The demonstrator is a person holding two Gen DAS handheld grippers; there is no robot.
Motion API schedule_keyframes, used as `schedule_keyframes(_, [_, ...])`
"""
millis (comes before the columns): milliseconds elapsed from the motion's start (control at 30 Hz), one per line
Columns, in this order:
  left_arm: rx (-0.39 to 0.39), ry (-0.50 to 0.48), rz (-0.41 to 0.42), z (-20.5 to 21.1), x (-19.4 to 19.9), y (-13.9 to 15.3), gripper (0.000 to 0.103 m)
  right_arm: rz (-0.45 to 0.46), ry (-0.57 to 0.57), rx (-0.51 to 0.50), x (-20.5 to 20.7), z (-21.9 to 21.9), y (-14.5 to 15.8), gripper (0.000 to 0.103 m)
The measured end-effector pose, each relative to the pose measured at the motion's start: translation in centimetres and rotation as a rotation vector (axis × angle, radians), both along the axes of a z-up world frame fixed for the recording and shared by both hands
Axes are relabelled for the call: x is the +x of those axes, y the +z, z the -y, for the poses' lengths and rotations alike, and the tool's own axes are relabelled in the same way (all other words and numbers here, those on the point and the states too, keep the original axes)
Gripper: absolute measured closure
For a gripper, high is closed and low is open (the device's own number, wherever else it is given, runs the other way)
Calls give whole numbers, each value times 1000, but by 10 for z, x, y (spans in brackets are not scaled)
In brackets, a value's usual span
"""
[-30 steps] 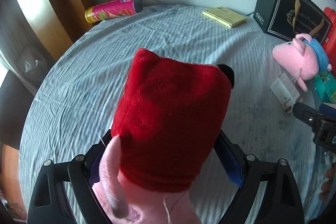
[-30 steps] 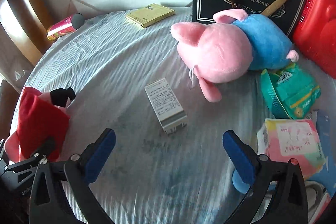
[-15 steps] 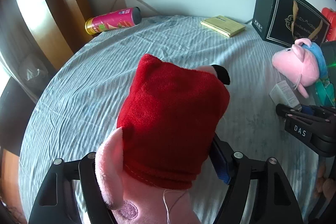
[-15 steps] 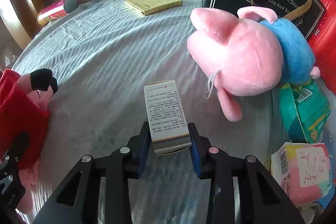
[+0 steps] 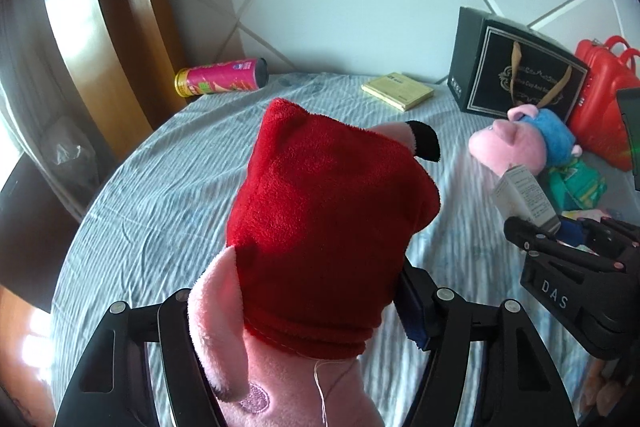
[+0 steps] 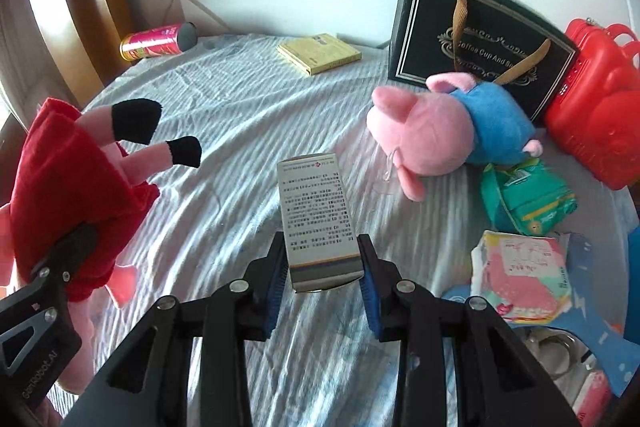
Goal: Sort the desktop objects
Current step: 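Carry the red-dress pig plush and white box with both tools over the bin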
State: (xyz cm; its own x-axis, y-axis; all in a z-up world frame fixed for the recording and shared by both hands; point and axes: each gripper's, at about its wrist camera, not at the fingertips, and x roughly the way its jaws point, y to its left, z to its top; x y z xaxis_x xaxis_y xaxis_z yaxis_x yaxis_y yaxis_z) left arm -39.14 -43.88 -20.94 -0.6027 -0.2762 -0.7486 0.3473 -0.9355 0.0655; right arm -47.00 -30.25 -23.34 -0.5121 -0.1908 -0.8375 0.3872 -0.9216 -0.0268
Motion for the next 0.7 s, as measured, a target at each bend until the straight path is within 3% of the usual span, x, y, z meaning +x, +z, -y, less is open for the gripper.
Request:
schedule_keyframes(433, [-42,-11,-209,-66,99,111,34,-236,11,-103,111,-59,131,70])
schedule_keyframes(700, [-49,45,-291,-139,157,144,34,-361,63,-145,172,-133,183,70])
